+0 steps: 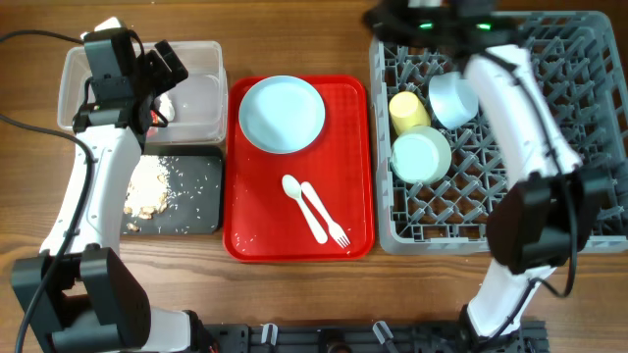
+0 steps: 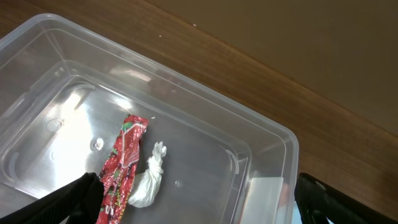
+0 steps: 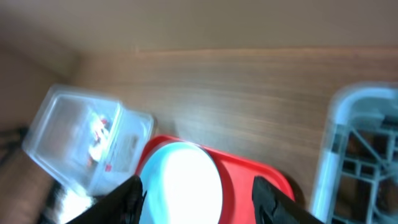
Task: Sort waste into correct bins and load items into the dishwasher rack
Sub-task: 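Move the right gripper back to the white fork on the red tray, then grasp the white fork handle with the right gripper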
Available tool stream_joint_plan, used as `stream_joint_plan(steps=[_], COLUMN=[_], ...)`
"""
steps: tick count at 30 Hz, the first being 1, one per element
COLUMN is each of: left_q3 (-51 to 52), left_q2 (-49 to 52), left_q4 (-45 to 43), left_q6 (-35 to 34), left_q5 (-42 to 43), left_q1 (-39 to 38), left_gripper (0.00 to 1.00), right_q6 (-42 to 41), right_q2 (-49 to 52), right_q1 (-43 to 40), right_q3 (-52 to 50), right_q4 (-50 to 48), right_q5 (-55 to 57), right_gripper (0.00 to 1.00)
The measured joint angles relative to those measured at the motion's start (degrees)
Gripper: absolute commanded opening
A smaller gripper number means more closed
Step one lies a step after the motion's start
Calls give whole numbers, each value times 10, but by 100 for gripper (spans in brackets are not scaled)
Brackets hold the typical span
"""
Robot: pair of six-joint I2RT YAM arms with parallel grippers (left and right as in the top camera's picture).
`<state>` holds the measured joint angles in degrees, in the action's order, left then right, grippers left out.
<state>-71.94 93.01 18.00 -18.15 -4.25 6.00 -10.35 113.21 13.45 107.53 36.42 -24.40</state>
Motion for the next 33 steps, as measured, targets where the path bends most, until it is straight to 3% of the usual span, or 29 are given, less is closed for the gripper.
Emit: stream_joint_plan(steps=[2,3,4,7,8,9,10,12,14,21,33], left_q3=[0,0,0,0,0,0,0,0,0,0,0], left_q2=[0,0,0,0,0,0,0,0,0,0,0], left_q4=[0,0,0,0,0,0,0,0,0,0,0], left_q6=[0,0,0,0,0,0,0,0,0,0,0], left_q5=[0,0,0,0,0,0,0,0,0,0,0], left_q1=[0,0,0,0,0,0,0,0,0,0,0], left_gripper=[100,100,100,100,100,100,100,100,100,100,100], right_q6=[66,87,103,128,128,127,124,119,106,56,55], right_q2=[-10,-10,-9,-9,-9,-9,-10,-10,-9,-9,-8], right_q1=[80,115,158,255,264,270,284,308,322,323,323], right_q3=[13,13,13,13,13,12,5,-22,-51,-223,-339], right_q4=[59,83,121,200,203,208,219,243,255,224,112], right_q5=[81,112,144,183,183,182,180,177,172,169,133], right_gripper=[65,73,99,100,96,86,65,36,28,29,44])
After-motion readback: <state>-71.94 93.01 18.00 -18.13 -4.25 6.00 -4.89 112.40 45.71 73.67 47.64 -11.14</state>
